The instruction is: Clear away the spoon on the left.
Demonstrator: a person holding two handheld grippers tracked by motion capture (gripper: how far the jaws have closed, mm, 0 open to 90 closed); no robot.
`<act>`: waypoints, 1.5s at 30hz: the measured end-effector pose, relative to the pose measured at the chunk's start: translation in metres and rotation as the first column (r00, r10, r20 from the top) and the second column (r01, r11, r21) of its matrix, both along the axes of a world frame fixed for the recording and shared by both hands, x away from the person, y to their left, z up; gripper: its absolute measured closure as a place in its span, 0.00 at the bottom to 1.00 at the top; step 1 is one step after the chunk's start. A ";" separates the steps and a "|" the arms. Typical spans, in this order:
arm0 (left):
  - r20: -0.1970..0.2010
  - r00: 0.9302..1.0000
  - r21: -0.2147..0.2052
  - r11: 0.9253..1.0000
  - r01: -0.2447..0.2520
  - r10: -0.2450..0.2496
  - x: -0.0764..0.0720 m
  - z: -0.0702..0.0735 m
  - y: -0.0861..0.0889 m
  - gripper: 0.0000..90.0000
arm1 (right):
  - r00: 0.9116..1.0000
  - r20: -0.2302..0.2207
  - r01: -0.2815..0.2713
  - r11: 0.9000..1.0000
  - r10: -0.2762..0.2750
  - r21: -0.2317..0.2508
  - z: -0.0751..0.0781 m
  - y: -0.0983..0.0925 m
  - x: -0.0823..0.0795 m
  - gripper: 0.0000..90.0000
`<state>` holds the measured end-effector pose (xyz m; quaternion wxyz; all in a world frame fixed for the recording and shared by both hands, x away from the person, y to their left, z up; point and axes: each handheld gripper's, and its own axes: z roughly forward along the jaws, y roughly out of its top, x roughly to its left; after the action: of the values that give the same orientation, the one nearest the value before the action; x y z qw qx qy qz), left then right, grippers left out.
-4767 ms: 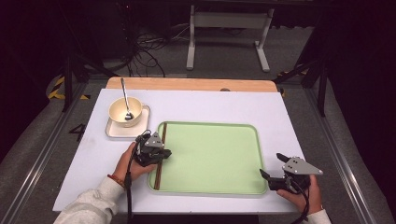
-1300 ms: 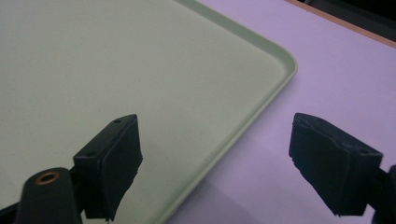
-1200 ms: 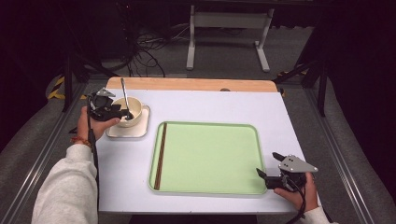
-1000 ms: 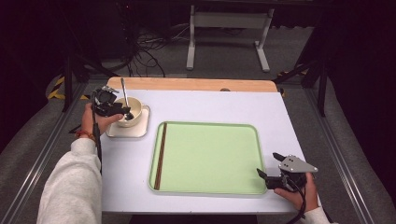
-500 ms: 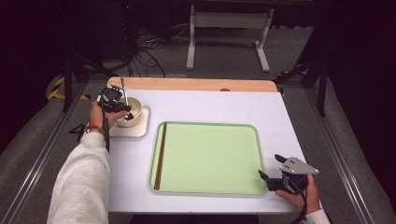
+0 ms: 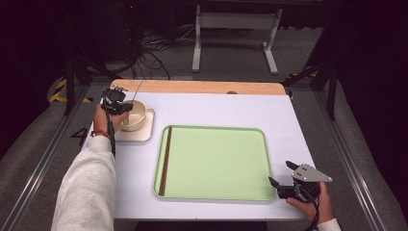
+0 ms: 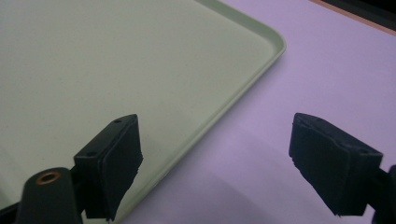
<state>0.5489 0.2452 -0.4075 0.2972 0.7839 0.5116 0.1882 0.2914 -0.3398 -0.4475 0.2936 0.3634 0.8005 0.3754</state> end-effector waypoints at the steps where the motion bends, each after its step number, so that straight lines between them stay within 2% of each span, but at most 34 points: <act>1: 0.008 1.000 -0.014 1.000 0.009 -0.009 -0.001 0.002 0.002 1.00 | 1.000 0.001 0.000 1.000 0.000 0.001 0.000 0.000 0.000 0.19; 8: 0.066 0.998 -0.083 0.996 0.026 -0.021 -0.013 0.016 0.007 1.00 | 1.000 0.009 -0.003 1.000 0.003 0.002 0.002 0.001 0.000 0.19; 13: 0.120 0.992 -0.101 0.993 0.061 -0.049 -0.024 0.033 0.008 1.00 | 1.000 0.019 -0.001 1.000 0.001 0.004 0.004 0.001 0.000 0.19; 18: 0.166 0.984 -0.137 0.986 0.093 -0.070 -0.036 0.046 0.008 1.00 | 1.000 0.024 -0.002 1.000 0.002 0.005 0.005 0.001 0.000 0.19; 19: 0.173 0.982 -0.161 0.981 0.106 -0.078 -0.039 0.048 0.008 1.00 | 1.000 0.024 -0.003 1.000 0.003 0.004 0.005 0.002 0.000 0.19; 22: 0.197 0.975 -0.184 0.974 0.136 -0.099 -0.048 0.055 0.006 1.00 | 1.000 0.026 -0.006 1.000 0.006 0.004 0.005 0.003 0.000 0.19; 23: 0.206 0.973 -0.201 0.968 0.149 -0.107 -0.050 0.057 0.005 1.00 | 1.000 0.026 -0.006 1.000 0.006 0.002 0.005 0.003 0.000 0.19; 25: 0.222 0.967 -0.212 0.962 0.170 -0.122 -0.056 0.062 0.002 1.00 | 1.000 0.027 -0.006 1.000 0.005 0.003 0.005 0.003 0.000 0.19; 26: 0.232 0.963 -0.227 0.955 0.189 -0.135 -0.060 0.064 0.000 1.00 | 1.000 0.026 -0.005 1.000 0.005 0.004 0.005 0.003 0.000 0.19; 28: 0.244 0.958 -0.224 0.952 0.210 -0.154 -0.066 0.067 -0.004 1.00 | 1.000 0.029 -0.006 1.000 0.006 0.003 0.006 0.003 0.000 0.19; 30: 0.250 0.950 -0.228 0.942 0.246 -0.187 -0.072 0.069 -0.009 1.00 | 1.000 0.030 -0.006 1.000 0.006 0.004 0.006 0.003 0.000 0.19; 33: 0.266 0.935 -0.213 0.932 0.292 -0.232 -0.081 0.070 -0.018 1.00 | 1.000 0.027 -0.006 1.000 0.006 0.003 0.006 0.003 0.000 0.19; 34: 0.266 0.934 -0.222 0.927 0.301 -0.240 -0.085 0.069 -0.021 1.00 | 1.000 0.029 -0.009 1.000 0.009 0.004 0.006 0.003 0.000 0.19; 35: 0.274 0.928 -0.213 0.925 0.316 -0.254 -0.088 0.069 -0.024 1.00 | 1.000 0.029 -0.010 1.000 0.010 0.003 0.006 0.004 0.000 0.19; 37: 0.278 0.921 -0.228 0.912 0.340 -0.274 -0.095 0.068 -0.030 1.00 | 0.999 0.030 -0.011 1.000 0.011 0.004 0.006 0.004 0.000 0.19; 39: 0.289 0.906 -0.219 0.900 0.378 -0.310 -0.103 0.065 -0.038 1.00 | 0.999 0.031 -0.009 1.000 0.009 0.005 0.006 0.003 0.000 0.19; 40: 0.287 0.903 -0.223 0.895 0.387 -0.319 -0.107 0.064 -0.042 1.00 | 1.000 0.030 -0.008 1.000 0.008 0.005 0.006 0.003 0.000 0.19; 43: 0.290 0.889 -0.222 0.878 0.423 -0.355 -0.114 0.060 -0.051 1.00 | 0.999 0.031 -0.009 1.000 0.009 0.004 0.006 0.003 0.000 0.19; 44: 0.289 0.887 -0.234 0.872 0.430 -0.359 -0.118 0.058 -0.055 1.00 | 0.999 0.031 -0.009 1.000 0.009 0.004 0.006 0.003 0.000 0.19; 45: 0.289 0.877 -0.232 0.861 0.452 -0.383 -0.122 0.056 -0.060 1.00 | 1.000 0.030 -0.010 1.000 0.010 0.004 0.006 0.004 0.000 0.19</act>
<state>0.4274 0.1857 -0.3517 0.5016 0.7961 0.3119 0.1317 0.2910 -0.3363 -0.4411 0.3028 0.3544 0.7970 0.3841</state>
